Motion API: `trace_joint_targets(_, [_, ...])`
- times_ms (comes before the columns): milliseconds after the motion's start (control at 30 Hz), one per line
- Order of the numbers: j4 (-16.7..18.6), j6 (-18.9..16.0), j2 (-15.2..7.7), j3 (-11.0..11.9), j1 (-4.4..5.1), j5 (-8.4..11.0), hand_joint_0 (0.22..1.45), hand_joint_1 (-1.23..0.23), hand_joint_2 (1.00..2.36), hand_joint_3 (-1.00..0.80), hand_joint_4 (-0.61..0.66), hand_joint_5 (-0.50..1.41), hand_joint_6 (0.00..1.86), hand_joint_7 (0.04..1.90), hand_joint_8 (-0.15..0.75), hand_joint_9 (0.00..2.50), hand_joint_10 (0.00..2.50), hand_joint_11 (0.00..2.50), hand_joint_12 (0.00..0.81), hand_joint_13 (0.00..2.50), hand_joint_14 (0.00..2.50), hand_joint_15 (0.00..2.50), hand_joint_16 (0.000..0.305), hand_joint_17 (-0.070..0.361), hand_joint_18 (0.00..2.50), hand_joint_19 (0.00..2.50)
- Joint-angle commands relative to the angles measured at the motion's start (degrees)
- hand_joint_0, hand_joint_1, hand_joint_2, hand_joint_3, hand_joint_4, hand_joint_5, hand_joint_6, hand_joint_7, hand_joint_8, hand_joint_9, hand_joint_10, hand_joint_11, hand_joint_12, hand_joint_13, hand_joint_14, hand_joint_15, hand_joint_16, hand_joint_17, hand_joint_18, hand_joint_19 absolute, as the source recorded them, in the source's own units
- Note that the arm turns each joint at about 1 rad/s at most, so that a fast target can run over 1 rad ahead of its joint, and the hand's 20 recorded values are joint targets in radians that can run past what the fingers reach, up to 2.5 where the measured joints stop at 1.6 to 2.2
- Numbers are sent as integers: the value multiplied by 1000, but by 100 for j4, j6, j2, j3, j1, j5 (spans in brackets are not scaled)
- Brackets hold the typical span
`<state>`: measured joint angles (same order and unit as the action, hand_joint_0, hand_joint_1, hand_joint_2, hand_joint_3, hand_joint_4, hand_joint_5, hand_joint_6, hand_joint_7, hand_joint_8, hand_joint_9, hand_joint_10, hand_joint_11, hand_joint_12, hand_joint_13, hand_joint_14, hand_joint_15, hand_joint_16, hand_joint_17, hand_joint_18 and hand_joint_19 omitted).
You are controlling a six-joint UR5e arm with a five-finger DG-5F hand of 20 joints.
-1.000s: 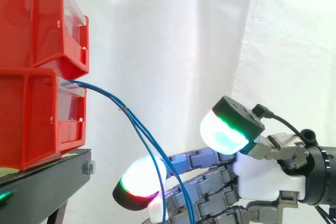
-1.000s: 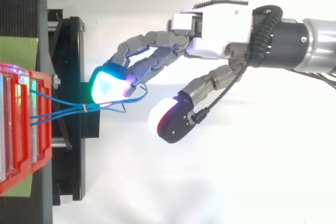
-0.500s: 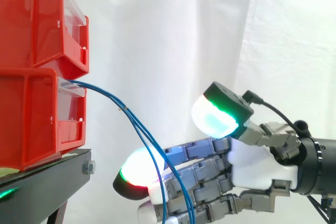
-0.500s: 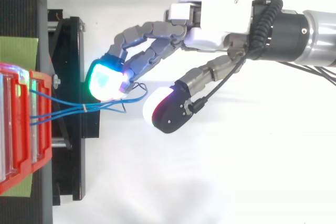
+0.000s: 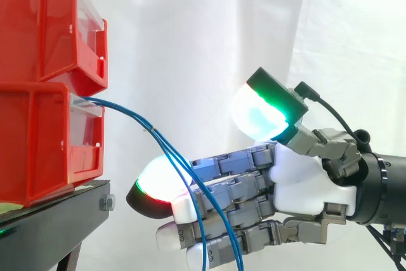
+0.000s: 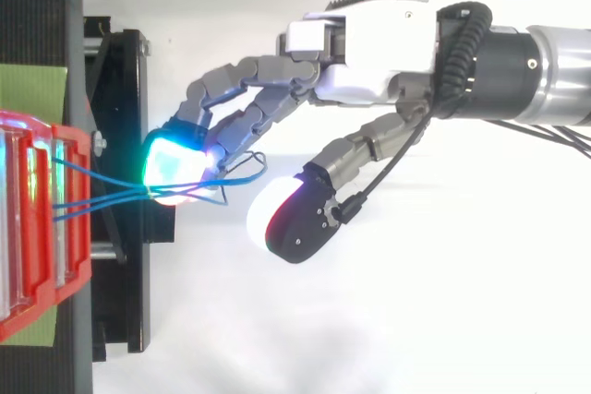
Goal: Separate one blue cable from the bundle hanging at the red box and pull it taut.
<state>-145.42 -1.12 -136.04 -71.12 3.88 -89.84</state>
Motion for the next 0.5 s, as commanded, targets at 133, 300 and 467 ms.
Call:
trace_joint_targets(133, [14, -11, 7, 63, 7, 1, 578, -741, 1003, -458, 398, -138, 503, 936, 347, 740, 9, 306, 265, 619, 6, 158, 32, 72, 654, 91])
trace_joint_targets(300, [67, -29, -28, 63, 42, -7, 579, -740, 1004, -456, 393, -137, 504, 934, 350, 742, 9, 321, 267, 622, 6, 165, 32, 73, 654, 98])
trace_joint_targets(467, [409, -257, -195, 63, 7, -78, 578, -740, 1005, -452, 394, -136, 503, 935, 350, 743, 11, 321, 267, 624, 6, 165, 33, 74, 657, 97])
